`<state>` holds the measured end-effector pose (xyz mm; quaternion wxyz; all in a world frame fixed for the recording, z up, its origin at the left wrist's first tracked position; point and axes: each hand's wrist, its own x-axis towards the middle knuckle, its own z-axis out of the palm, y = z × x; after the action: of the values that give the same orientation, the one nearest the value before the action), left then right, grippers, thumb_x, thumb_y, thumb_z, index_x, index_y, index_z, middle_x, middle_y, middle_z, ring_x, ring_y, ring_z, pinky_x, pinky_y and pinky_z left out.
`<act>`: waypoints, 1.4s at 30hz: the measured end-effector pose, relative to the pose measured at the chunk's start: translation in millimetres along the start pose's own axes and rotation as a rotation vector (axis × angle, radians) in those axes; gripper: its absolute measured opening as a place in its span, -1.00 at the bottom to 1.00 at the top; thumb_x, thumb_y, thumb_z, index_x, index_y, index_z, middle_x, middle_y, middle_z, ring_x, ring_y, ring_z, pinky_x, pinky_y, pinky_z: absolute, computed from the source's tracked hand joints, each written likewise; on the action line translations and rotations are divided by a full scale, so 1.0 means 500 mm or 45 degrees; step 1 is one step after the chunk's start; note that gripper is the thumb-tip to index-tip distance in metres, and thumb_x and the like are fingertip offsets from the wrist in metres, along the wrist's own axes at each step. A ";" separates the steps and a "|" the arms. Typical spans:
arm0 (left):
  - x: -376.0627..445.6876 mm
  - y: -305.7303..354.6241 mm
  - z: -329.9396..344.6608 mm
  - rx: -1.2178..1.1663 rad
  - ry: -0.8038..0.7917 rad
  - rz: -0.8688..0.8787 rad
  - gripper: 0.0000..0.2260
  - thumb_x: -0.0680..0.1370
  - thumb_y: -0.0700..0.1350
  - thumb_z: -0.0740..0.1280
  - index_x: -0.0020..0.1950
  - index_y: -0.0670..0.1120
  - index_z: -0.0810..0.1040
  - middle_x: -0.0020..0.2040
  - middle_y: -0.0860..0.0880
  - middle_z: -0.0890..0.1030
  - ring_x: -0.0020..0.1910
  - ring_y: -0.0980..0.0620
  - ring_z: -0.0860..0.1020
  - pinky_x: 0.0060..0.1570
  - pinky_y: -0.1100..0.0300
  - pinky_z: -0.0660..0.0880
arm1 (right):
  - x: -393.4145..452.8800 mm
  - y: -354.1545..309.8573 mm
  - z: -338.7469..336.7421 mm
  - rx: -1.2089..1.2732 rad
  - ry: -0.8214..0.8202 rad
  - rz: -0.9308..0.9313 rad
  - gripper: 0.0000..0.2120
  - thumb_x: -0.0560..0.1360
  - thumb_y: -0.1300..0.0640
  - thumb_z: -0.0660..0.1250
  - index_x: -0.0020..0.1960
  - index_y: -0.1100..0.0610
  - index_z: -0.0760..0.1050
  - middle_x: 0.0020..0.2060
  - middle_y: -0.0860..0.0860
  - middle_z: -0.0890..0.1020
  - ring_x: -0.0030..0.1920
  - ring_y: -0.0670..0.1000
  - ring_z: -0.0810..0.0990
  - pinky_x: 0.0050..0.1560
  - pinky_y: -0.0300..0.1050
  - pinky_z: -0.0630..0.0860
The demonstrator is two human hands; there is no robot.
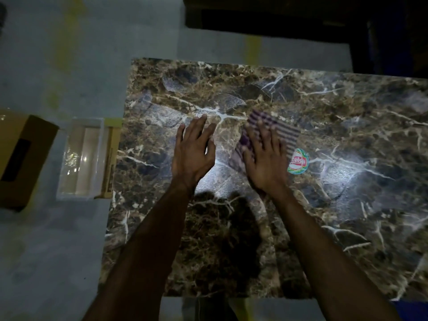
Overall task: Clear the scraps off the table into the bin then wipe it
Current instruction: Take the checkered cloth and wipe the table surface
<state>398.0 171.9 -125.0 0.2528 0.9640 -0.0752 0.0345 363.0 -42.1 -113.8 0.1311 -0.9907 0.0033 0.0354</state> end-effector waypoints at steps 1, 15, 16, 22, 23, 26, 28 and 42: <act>0.000 -0.001 -0.001 -0.004 -0.002 -0.003 -0.58 0.69 -0.03 0.18 0.57 0.07 0.41 0.63 0.04 0.29 0.63 0.04 0.18 0.62 -0.10 0.00 | 0.037 -0.012 0.003 0.006 0.018 0.013 -0.44 0.72 -0.22 -0.02 0.69 -0.16 0.02 0.69 -0.03 0.06 0.68 0.14 -0.04 0.62 0.23 -0.01; 0.003 -0.001 0.001 0.044 -0.020 0.004 -0.60 0.71 -0.04 0.16 0.57 0.05 0.37 0.63 0.02 0.29 0.63 0.00 0.17 0.61 -0.11 -0.01 | 0.006 0.036 -0.014 0.019 -0.074 -0.180 -0.44 0.72 -0.18 0.00 0.69 -0.21 -0.03 0.69 -0.11 -0.03 0.69 0.05 -0.11 0.63 0.20 -0.01; 0.003 -0.001 0.000 0.050 -0.022 0.004 -0.60 0.71 -0.04 0.16 0.57 0.05 0.37 0.62 0.02 0.29 0.63 0.00 0.17 0.61 -0.11 -0.01 | 0.033 0.036 -0.015 0.031 -0.043 -0.103 -0.45 0.72 -0.19 -0.03 0.69 -0.20 -0.02 0.70 -0.10 -0.01 0.69 0.07 -0.09 0.62 0.22 0.00; 0.002 -0.001 0.000 0.057 -0.016 0.015 -0.60 0.71 -0.05 0.16 0.57 0.04 0.36 0.62 0.01 0.30 0.63 -0.01 0.18 0.60 -0.13 0.02 | 0.128 -0.046 0.016 0.034 0.019 0.015 -0.39 0.72 -0.20 -0.08 0.71 -0.02 -0.03 0.69 0.00 0.05 0.69 0.12 -0.06 0.63 0.22 -0.05; 0.001 -0.002 0.002 0.062 -0.014 0.021 -0.60 0.71 -0.05 0.15 0.57 0.03 0.36 0.62 0.01 0.30 0.63 -0.01 0.19 0.60 -0.14 0.03 | 0.112 -0.058 0.022 0.051 0.006 -0.029 -0.37 0.73 -0.20 -0.07 0.71 0.02 -0.08 0.70 -0.01 0.01 0.69 0.10 -0.09 0.64 0.19 -0.11; 0.002 -0.001 0.002 0.068 -0.009 0.006 -0.57 0.71 -0.03 0.14 0.59 -0.03 0.34 0.62 0.00 0.31 0.62 0.01 0.21 0.60 -0.13 0.06 | 0.033 -0.064 0.023 0.052 -0.063 -0.194 -0.36 0.73 -0.17 -0.03 0.71 0.01 -0.14 0.70 -0.06 -0.08 0.69 0.04 -0.18 0.64 0.10 -0.21; 0.000 0.001 0.003 0.074 -0.006 -0.003 -0.56 0.71 -0.03 0.16 0.60 -0.05 0.33 0.62 0.00 0.31 0.62 0.02 0.21 0.61 -0.12 0.05 | -0.020 -0.042 0.017 0.032 -0.095 -0.278 -0.36 0.72 -0.18 0.01 0.71 -0.02 -0.09 0.70 -0.09 -0.05 0.69 0.02 -0.17 0.65 0.11 -0.16; -0.003 -0.002 0.013 0.066 -0.003 0.009 -0.56 0.69 -0.02 0.13 0.57 -0.05 0.36 0.57 -0.07 0.36 0.59 -0.07 0.25 0.60 -0.15 0.08 | -0.021 -0.064 0.036 0.020 -0.062 -0.243 -0.38 0.72 -0.18 -0.03 0.71 0.00 -0.03 0.69 -0.06 0.01 0.69 0.07 -0.12 0.64 0.17 -0.06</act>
<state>397.0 169.8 -131.2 0.2274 0.9700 -0.0779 0.0364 351.9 -6.4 -121.8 0.1416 -0.9843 -0.0940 0.0466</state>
